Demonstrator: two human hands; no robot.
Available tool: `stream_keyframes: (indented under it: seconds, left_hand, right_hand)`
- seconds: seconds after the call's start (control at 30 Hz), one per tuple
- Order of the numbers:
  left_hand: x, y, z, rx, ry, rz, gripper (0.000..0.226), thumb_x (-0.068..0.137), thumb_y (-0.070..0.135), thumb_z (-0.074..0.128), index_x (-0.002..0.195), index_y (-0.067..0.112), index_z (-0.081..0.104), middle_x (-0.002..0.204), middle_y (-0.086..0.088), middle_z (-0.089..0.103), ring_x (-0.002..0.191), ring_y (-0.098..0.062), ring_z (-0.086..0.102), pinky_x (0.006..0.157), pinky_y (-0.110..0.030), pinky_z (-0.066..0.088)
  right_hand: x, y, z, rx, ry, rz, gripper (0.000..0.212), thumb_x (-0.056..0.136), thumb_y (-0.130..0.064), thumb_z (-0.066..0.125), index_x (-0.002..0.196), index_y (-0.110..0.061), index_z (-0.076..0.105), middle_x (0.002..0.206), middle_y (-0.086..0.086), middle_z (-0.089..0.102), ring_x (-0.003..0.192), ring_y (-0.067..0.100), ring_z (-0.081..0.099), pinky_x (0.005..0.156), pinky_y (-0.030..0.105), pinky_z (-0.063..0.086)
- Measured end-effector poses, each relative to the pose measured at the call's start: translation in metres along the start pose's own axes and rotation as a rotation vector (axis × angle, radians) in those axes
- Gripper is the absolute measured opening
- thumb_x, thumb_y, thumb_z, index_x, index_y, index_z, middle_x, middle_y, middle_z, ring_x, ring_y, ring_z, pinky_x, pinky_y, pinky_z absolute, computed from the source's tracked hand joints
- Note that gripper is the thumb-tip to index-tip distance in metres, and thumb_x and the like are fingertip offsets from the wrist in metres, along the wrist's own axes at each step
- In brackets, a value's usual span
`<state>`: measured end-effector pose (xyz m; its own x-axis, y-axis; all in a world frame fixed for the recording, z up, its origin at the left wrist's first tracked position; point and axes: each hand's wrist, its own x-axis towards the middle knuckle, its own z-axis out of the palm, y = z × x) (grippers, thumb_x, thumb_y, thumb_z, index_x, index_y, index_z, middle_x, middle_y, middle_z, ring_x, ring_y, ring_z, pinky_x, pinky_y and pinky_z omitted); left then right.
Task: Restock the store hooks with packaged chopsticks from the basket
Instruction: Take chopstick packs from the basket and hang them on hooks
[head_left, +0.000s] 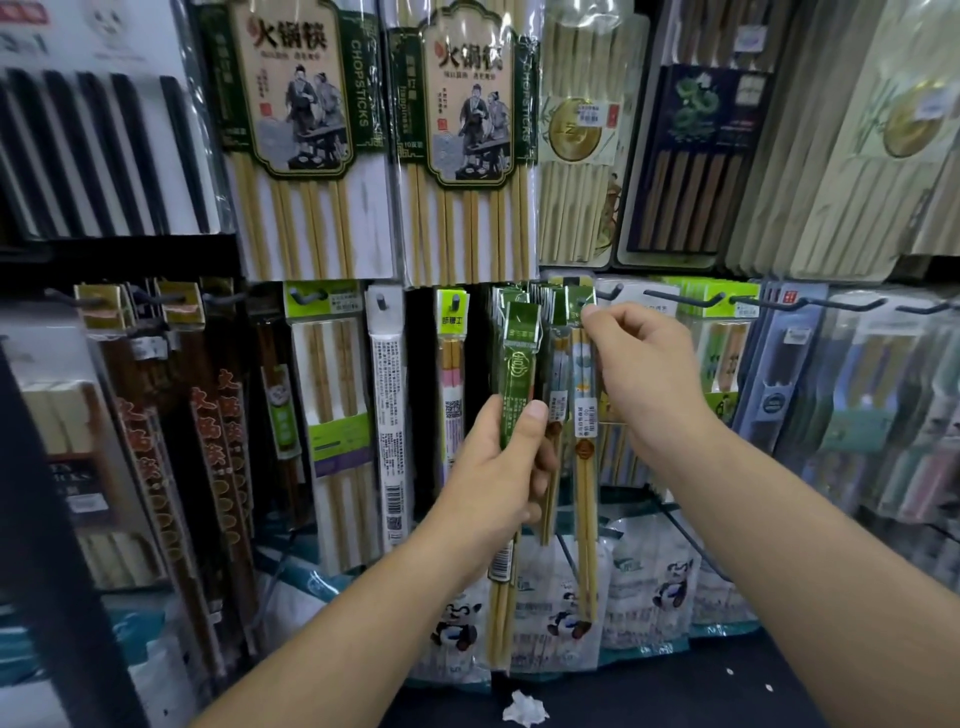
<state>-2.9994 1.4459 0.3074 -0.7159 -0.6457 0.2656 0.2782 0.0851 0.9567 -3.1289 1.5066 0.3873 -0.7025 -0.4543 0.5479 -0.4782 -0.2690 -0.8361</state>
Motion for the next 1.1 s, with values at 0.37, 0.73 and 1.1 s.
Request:
stream_keyframes:
  seconds: [0.37, 0.73, 1.1]
  left_hand:
    - [0.002, 0.013, -0.002, -0.116, -0.025, -0.030, 0.042, 0.091, 0.061, 0.054, 0.103, 0.020, 0.051, 0.067, 0.005, 0.040, 0.052, -0.008, 0.033, 0.042, -0.020, 0.025]
    - [0.002, 0.014, 0.003, 0.046, -0.034, 0.134, 0.023, 0.109, 0.042, 0.040, 0.096, 0.025, 0.049, 0.075, 0.001, 0.044, 0.060, -0.010, 0.044, 0.045, -0.022, 0.037]
    - [0.005, 0.005, 0.000, 0.245, -0.030, 0.180, 0.031, 0.092, 0.066, 0.043, 0.101, 0.037, 0.044, 0.066, 0.011, 0.047, 0.055, -0.010, 0.044, 0.046, -0.033, 0.041]
  right_hand:
    - [-0.002, 0.013, 0.001, -0.101, 0.020, 0.014, 0.019, 0.095, -0.034, 0.067, 0.087, -0.016, 0.070, 0.070, -0.009, 0.060, 0.067, 0.006, 0.055, 0.069, 0.027, 0.048]
    - [-0.033, 0.000, 0.005, 0.038, -0.166, -0.090, 0.012, 0.090, -0.033, 0.075, 0.086, -0.022, 0.071, 0.067, -0.011, 0.065, 0.065, 0.002, 0.059, 0.061, 0.015, 0.049]
    - [-0.032, 0.001, 0.003, 0.087, -0.209, 0.018, 0.008, 0.089, -0.028, 0.077, 0.083, -0.026, 0.074, 0.074, 0.000, 0.072, 0.068, 0.012, 0.067, 0.058, 0.023, 0.053]
